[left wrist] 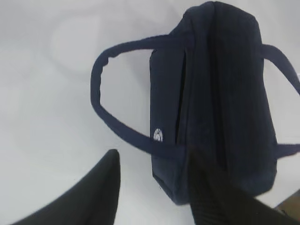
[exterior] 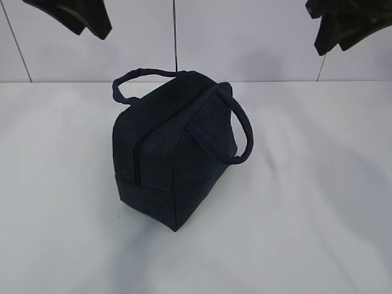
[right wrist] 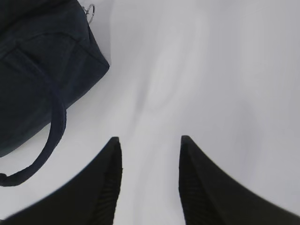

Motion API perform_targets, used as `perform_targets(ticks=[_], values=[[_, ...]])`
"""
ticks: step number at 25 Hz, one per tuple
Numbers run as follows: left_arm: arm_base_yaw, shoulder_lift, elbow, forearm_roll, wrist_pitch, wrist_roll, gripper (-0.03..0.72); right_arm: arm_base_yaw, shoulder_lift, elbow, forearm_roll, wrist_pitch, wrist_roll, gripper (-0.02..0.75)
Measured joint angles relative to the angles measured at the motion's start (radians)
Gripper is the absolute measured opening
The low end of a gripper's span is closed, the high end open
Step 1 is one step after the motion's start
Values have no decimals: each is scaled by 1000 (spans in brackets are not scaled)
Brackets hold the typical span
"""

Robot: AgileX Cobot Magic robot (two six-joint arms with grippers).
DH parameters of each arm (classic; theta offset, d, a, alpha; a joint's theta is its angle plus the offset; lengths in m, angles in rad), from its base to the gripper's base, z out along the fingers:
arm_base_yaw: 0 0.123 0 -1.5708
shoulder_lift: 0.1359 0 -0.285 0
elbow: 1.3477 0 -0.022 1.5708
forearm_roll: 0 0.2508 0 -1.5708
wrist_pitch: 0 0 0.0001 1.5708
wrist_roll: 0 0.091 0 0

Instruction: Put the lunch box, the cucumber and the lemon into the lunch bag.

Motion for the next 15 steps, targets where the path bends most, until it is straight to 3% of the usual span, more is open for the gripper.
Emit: perform_targets(ticks=[15], values=[[0, -423, 290, 16, 8, -31, 326, 0, -364, 351, 11, 2, 0, 319]])
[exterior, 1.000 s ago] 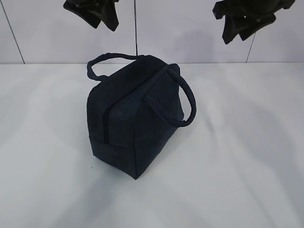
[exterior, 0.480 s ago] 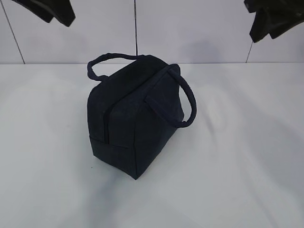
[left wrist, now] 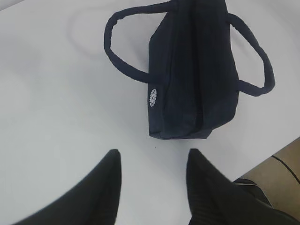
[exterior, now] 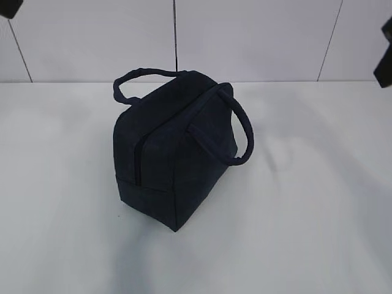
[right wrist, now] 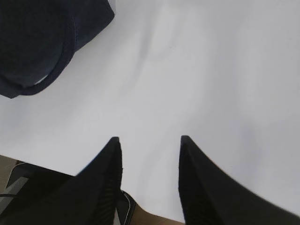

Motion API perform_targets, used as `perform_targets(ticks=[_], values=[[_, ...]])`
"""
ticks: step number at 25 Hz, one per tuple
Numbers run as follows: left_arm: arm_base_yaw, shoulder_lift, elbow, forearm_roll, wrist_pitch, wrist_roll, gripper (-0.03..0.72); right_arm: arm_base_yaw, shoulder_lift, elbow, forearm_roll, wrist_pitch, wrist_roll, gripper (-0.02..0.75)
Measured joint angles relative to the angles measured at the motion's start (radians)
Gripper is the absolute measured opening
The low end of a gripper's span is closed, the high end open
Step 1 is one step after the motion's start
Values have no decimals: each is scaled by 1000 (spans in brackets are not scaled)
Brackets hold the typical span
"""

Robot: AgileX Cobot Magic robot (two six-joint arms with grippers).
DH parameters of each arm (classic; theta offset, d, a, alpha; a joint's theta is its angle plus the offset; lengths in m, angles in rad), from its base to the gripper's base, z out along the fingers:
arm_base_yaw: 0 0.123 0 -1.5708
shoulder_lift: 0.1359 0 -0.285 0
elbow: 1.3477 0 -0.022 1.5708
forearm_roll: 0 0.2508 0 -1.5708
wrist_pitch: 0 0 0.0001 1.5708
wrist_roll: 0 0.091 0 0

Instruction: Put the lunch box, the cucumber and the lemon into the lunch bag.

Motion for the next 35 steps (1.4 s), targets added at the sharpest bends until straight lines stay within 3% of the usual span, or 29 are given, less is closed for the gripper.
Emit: perform_targets(ticks=[35], values=[[0, -897, 653, -40, 13, -17, 307, 0, -995, 662, -11, -26, -2, 315]])
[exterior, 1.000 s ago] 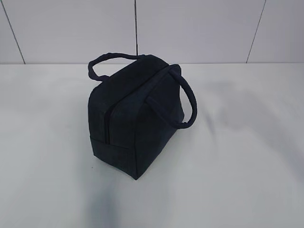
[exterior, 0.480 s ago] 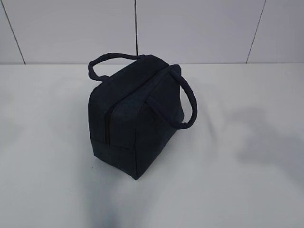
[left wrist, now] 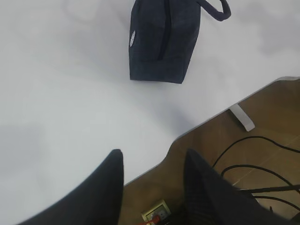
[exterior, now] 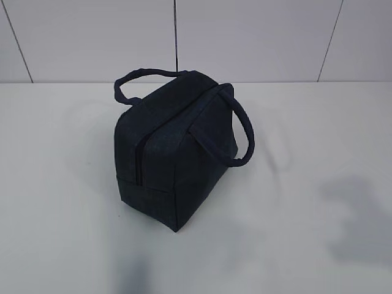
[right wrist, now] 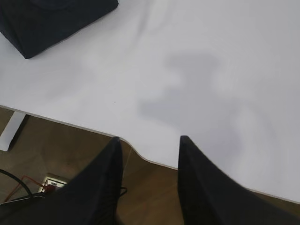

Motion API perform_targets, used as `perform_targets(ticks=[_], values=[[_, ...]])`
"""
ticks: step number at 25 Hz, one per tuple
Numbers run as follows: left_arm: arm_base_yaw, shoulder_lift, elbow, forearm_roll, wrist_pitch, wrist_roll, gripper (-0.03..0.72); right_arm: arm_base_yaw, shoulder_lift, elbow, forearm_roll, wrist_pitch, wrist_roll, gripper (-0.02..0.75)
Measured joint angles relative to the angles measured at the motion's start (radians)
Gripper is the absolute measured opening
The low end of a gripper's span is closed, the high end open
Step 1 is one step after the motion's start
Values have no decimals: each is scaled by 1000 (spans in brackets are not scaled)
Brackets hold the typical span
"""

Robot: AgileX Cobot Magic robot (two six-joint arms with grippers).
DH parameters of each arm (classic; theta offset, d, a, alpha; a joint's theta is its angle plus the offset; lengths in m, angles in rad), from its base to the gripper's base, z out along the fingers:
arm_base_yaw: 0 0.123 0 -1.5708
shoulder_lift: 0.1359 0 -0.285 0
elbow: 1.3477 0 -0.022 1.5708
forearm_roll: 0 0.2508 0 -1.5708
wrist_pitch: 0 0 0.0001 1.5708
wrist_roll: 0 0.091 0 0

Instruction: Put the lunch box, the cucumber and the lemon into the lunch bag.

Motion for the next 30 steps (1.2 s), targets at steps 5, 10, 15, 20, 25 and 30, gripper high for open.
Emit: perform_targets(ticks=[5, 10, 15, 20, 25, 30], values=[[0, -150, 85, -8, 0, 0, 307, 0, -105, 129, 0, -30, 0, 315], [0, -278, 172, -25, 1, 0, 307, 0, -203, 233, 8, -78, -2, 315], [0, -416, 252, -54, 4, -2, 307, 0, -289, 242, 10, -82, -13, 315], [0, -433, 316, -61, -1, -2, 307, 0, -363, 249, 12, -79, -72, 315], [0, -433, 376, -53, -79, -4, 307, 0, -366, 251, 12, -77, -83, 315], [0, -433, 408, 47, -153, -16, 307, 0, -366, 251, 12, -77, -83, 315]])
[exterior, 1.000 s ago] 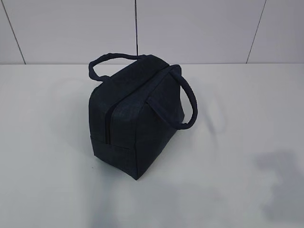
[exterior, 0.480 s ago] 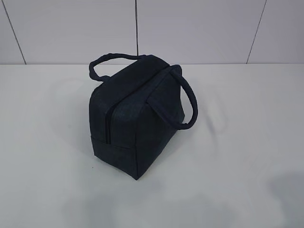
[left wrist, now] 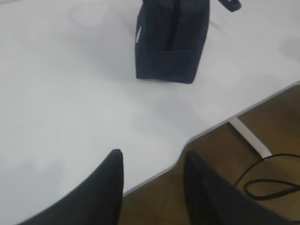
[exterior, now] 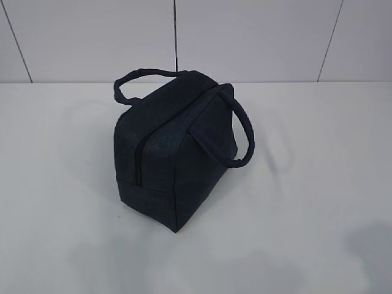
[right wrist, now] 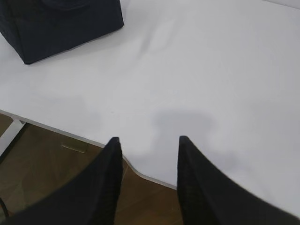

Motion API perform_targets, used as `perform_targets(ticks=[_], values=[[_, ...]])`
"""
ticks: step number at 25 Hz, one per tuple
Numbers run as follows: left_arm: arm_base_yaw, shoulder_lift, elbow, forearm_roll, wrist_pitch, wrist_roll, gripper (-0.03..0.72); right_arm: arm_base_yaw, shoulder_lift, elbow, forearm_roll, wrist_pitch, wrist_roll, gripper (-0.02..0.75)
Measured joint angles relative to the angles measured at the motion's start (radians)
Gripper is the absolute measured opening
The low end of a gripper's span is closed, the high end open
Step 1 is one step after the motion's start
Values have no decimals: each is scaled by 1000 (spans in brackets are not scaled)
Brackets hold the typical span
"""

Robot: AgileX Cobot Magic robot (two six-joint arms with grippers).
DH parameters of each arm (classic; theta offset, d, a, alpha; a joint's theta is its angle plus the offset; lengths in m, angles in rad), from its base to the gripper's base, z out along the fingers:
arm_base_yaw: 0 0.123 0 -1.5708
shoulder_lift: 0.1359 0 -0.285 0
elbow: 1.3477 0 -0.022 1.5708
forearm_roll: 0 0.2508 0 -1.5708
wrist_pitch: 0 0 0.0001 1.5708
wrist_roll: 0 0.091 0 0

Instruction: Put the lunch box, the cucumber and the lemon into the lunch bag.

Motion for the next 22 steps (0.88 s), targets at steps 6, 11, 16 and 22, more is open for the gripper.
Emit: perform_targets(ticks=[6, 11, 16, 22], values=[[0, 0, 5, 31, -7, -22, 307, 0, 0, 0, 0, 0, 0, 315], [7, 0, 5, 35, -9, -22, 307, -2, 0, 0, 0, 0, 0, 315], [105, 0, 5, 39, -9, -22, 307, -77, 0, 0, 4, 0, 0, 315], [309, 0, 5, 41, -9, -22, 307, -237, 0, 0, 12, 0, 0, 315]])
